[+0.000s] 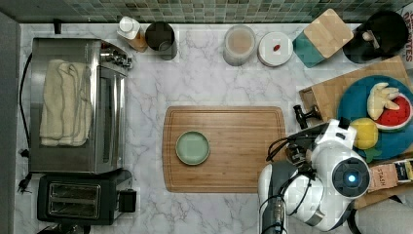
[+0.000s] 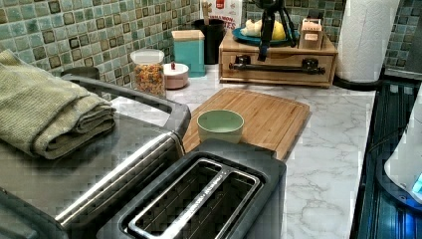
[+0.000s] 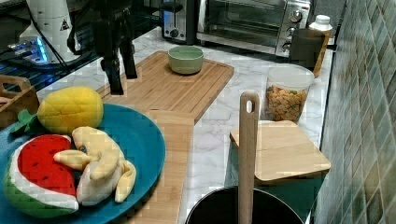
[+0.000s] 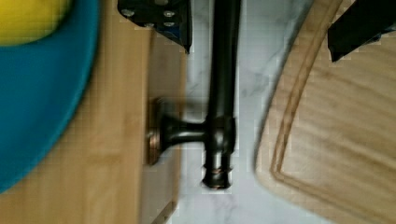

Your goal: Open the drawer.

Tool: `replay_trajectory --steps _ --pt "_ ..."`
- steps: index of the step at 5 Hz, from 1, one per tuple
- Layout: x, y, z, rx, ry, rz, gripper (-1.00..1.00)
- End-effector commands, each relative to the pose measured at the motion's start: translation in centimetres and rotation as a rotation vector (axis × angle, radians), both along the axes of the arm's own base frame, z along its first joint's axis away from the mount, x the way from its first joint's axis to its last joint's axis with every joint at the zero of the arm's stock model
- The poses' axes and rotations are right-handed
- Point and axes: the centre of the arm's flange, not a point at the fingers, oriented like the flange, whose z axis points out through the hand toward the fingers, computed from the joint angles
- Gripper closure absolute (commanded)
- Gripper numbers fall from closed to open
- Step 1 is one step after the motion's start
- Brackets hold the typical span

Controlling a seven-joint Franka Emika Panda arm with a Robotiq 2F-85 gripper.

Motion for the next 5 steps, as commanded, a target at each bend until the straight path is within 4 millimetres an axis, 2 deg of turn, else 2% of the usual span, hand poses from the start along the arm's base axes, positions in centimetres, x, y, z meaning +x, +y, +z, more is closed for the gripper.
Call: replay_trajectory --steps 1,2,3,5 --pt "-3.6 -2.5 -4.3 0.019 -0.006 -0.031 -1.0" --pt "-3.8 -3.2 -4.7 0.005 -0.043 -0.035 -1.0" --pt "-3.7 -2.8 -5.9 0.019 -0.015 -0.034 -1.0" --pt "-3.7 -2.5 -9.6 0.016 -0.012 -0.05 -1.0"
